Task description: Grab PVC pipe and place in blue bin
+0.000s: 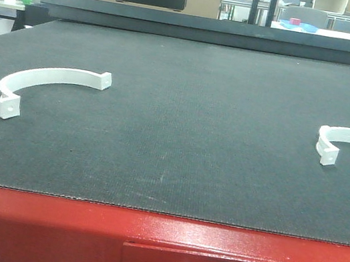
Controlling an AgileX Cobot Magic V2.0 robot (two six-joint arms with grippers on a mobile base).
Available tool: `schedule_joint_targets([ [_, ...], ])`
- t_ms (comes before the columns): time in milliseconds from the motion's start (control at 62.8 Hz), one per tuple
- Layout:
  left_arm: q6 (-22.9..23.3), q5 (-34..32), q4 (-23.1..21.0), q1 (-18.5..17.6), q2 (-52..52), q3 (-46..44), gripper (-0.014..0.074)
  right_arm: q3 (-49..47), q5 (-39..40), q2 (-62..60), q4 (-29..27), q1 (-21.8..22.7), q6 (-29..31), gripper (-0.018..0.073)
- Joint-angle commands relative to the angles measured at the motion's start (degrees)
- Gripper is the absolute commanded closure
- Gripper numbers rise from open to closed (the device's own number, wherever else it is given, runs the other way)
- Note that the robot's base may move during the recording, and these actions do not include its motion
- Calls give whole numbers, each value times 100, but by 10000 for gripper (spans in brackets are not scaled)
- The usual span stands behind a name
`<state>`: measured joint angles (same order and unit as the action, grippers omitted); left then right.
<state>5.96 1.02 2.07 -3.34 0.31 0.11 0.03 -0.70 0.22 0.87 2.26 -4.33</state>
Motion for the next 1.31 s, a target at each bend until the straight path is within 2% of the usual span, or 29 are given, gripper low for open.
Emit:
schedule_joint_targets([
  [0, -20, -102, -32, 28, -31, -11, 707, -3, 126, -22, 7, 16, 19, 727],
  [812, -20, -102, -32, 28, -31, -11, 707, -3, 126, -22, 7, 16, 19, 727],
  [908, -20, -407, 251, 29, -31, -11, 707, -3, 149, -22, 7, 16, 19, 727],
  [988, -45, -1106, 537, 37, -31, -11, 707, -3, 583, -22, 7, 16, 19, 727],
  [1035, -46, -1604, 564, 37, -31, -11, 707, -3, 865, -22, 7, 16, 19, 727],
  [1083, -55, -1806, 514, 37, -31, -11, 707, -3, 1176, -22, 38, 16, 39, 727],
  [1195, -59, -1555, 199, 37, -31, -181, 707, -3, 2113, -22, 38, 16, 107, 727],
  [1290, -175, -1214, 215, 37, -31, -573, 707, -80, 2180, -22, 38, 16, 182, 727],
])
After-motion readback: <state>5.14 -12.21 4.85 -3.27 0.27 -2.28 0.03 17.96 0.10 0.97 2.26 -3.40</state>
